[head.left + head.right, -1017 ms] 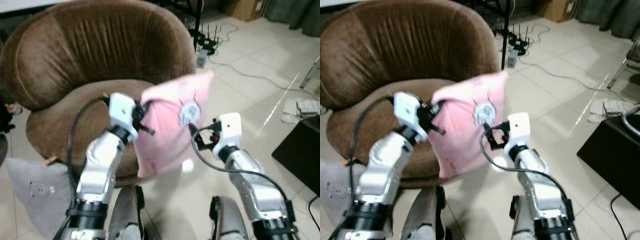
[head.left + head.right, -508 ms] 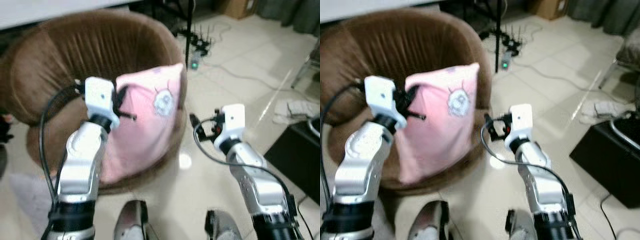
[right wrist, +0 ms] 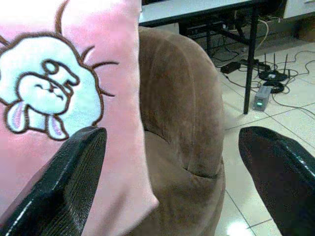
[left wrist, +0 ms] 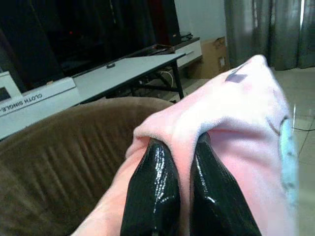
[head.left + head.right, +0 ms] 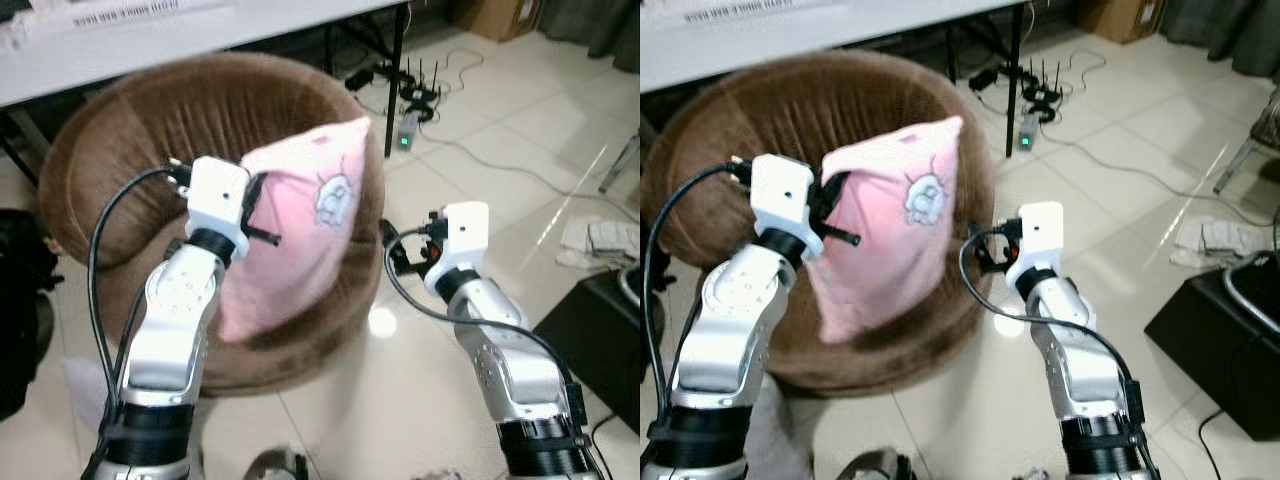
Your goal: Move the pillow to the sofa from floor
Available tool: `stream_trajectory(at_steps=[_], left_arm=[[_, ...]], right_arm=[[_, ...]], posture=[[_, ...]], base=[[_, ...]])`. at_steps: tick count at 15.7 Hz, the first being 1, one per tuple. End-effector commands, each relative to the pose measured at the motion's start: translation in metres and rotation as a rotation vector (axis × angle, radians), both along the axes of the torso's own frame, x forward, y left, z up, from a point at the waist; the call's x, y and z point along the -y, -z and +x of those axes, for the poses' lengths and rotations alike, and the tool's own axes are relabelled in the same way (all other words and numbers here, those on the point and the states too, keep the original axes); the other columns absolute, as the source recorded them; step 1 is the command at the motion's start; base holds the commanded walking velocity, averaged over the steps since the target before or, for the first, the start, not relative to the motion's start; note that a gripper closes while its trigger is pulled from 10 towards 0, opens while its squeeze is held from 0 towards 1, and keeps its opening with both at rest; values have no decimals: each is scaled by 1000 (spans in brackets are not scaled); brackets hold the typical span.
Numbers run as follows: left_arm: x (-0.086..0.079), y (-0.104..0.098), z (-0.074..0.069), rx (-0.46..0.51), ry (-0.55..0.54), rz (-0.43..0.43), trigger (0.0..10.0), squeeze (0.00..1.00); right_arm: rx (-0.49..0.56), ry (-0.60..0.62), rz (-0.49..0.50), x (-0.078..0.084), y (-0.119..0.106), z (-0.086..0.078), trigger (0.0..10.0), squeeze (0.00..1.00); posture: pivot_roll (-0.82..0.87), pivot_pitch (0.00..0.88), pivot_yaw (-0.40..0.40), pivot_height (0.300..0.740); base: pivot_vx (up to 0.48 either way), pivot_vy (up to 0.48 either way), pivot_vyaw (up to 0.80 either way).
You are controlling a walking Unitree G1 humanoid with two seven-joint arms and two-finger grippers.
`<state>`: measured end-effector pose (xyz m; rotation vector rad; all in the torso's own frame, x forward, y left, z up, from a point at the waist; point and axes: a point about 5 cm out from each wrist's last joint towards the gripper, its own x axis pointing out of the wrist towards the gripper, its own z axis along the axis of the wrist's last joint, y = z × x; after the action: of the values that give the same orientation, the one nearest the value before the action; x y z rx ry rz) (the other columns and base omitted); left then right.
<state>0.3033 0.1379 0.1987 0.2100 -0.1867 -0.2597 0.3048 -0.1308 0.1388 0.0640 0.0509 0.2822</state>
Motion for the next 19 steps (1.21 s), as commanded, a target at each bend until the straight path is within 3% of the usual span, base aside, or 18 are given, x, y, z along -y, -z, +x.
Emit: stream_trajectory(at_steps=[1,6,19], left_arm=[[0,-10,-2,56,4,13,10000,0],[-8,-14,1,70,-16,-11,10000,0],[-12,-11,0,56,-11,8,10000,0]], right_arm=[[-10,10,0,1,4,-1,10000,0],[-8,8,-15,0,2,4,10000,0],[13,-44,-72,-10,5,5,10000,0]], posture=[[63,0,78,740],[67,0,77,740],[91,0,63,740]], base=[[0,0,0],[122,0,0],[453,0,52]])
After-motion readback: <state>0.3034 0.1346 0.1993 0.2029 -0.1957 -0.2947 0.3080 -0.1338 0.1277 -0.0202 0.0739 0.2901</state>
